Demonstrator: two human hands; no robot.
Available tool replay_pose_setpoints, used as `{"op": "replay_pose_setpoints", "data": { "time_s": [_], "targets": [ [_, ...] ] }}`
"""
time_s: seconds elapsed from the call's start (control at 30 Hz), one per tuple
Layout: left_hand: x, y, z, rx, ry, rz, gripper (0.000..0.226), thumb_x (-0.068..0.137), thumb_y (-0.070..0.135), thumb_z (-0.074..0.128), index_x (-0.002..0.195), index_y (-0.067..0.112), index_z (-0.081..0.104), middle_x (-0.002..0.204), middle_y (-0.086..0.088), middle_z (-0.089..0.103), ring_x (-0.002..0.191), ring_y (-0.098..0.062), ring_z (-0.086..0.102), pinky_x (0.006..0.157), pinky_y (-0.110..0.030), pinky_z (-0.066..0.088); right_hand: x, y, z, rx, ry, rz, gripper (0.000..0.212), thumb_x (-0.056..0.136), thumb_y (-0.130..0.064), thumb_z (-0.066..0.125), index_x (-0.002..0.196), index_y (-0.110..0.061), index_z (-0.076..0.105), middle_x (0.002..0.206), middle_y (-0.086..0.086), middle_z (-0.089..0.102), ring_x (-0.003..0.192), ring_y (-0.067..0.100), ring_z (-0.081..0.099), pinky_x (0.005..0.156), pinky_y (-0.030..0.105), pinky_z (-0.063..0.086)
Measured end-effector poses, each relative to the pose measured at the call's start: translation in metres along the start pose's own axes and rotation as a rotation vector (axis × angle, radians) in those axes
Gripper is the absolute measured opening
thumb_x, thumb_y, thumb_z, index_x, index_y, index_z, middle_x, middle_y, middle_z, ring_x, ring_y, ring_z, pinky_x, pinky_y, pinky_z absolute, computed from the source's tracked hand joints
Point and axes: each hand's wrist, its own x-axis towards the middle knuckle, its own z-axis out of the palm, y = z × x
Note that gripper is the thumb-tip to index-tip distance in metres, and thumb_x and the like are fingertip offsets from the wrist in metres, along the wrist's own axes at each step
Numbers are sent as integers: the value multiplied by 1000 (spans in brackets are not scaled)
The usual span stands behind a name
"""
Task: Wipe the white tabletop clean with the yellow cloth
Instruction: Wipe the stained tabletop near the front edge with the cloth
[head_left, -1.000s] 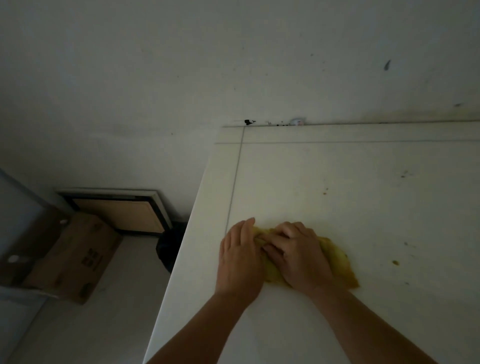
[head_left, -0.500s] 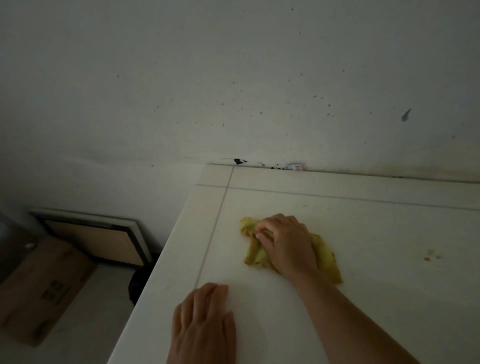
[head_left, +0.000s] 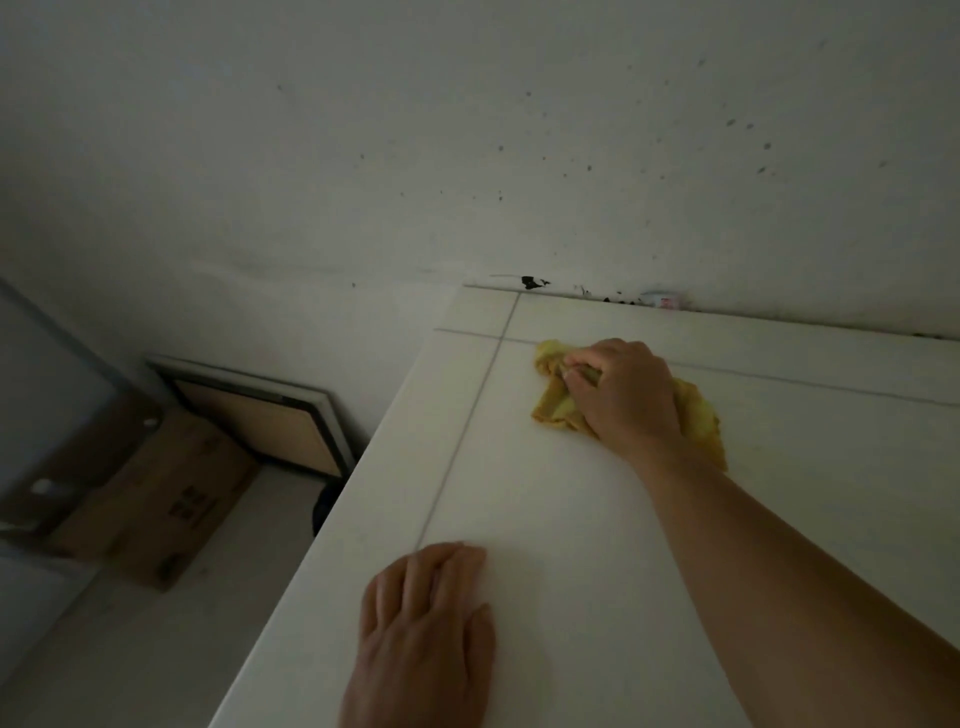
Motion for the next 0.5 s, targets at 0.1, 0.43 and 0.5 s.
{"op": "replay_pose_setpoints", "data": {
  "time_s": [0.1,0.43,0.5],
  "targets": [
    [-3,2,-6,9,-52,-7,41,80,44,41,119,34,48,114,14,48,105,-12,40,93,-23,23,-4,2,-4,4,-71,-56,26,83,-35,60,106,-26,66,114,-1,62,106,22,48,89,34,31],
    [-9,3,-14,-34,-73,6,37,86,40,41,122,33,44,122,10,45,113,-13,36,99,-24,26,-13,13,-11,-84,-166,-184,36,90,-39,51,124,-28,57,131,2,53,120,27,41,99,39,29],
    [-10,3,-13,-35,-79,7,38,86,41,41,123,33,44,123,10,45,114,-13,36,99,-26,28,-14,20,-13,-109,-124,-158,33,92,-36,49,123,-27,58,131,3,54,118,29,43,98,41,31]
  ]
}}
